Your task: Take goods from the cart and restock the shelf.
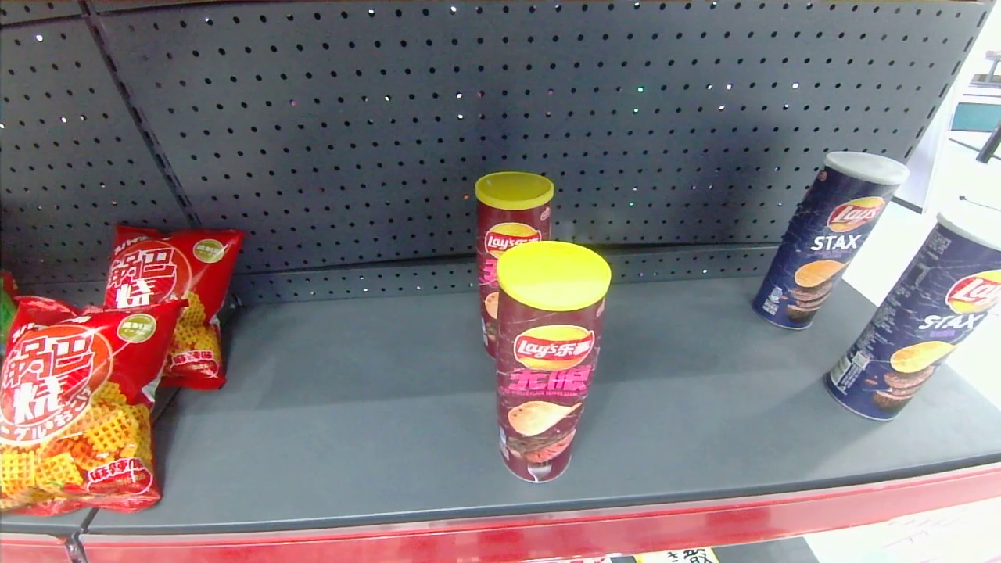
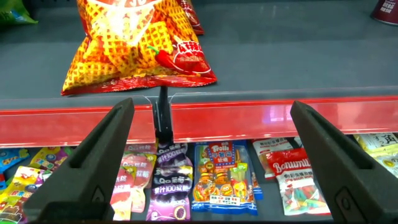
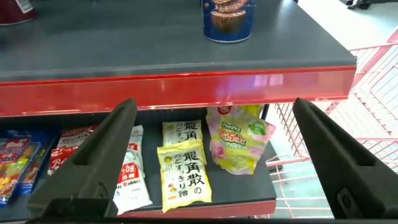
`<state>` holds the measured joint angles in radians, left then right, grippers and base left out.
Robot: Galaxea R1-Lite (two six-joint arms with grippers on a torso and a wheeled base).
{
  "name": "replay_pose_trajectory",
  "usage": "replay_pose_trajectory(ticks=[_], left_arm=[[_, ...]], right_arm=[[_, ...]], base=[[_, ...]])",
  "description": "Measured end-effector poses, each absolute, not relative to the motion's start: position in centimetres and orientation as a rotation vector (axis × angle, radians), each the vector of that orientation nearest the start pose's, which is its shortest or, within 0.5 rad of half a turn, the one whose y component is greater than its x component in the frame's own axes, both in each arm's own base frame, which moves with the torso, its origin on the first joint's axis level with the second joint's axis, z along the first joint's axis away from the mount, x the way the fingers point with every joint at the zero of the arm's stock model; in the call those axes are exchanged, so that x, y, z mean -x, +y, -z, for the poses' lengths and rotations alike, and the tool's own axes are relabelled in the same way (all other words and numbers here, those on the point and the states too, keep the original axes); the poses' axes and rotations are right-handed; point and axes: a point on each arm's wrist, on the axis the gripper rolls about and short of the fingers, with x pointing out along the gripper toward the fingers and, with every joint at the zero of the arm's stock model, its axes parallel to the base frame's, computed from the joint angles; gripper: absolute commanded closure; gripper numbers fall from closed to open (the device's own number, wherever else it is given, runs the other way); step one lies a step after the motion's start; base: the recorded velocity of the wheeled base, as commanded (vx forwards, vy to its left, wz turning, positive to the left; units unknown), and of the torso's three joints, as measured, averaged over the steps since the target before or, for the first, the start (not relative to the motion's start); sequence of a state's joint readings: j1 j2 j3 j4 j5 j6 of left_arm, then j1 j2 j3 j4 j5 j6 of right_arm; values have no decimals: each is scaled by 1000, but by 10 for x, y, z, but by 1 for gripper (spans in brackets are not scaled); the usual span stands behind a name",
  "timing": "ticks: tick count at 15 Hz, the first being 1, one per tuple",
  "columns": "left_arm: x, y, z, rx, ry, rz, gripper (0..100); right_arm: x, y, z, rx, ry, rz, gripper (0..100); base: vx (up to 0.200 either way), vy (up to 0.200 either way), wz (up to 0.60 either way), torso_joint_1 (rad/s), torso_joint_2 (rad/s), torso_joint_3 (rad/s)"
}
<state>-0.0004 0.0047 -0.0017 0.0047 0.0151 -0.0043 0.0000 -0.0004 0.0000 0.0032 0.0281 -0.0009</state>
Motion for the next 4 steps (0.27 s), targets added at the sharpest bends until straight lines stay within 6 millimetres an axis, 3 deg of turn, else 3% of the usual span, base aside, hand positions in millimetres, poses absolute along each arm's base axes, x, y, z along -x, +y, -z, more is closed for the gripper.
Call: replay_pose_trajectory(ticks=[4], left_arm=[[23, 0, -76, 4, 7, -15, 0]], right_arm=[[23, 1, -75, 2, 3, -26, 0]], base=[[0, 0, 0, 0, 0, 0]])
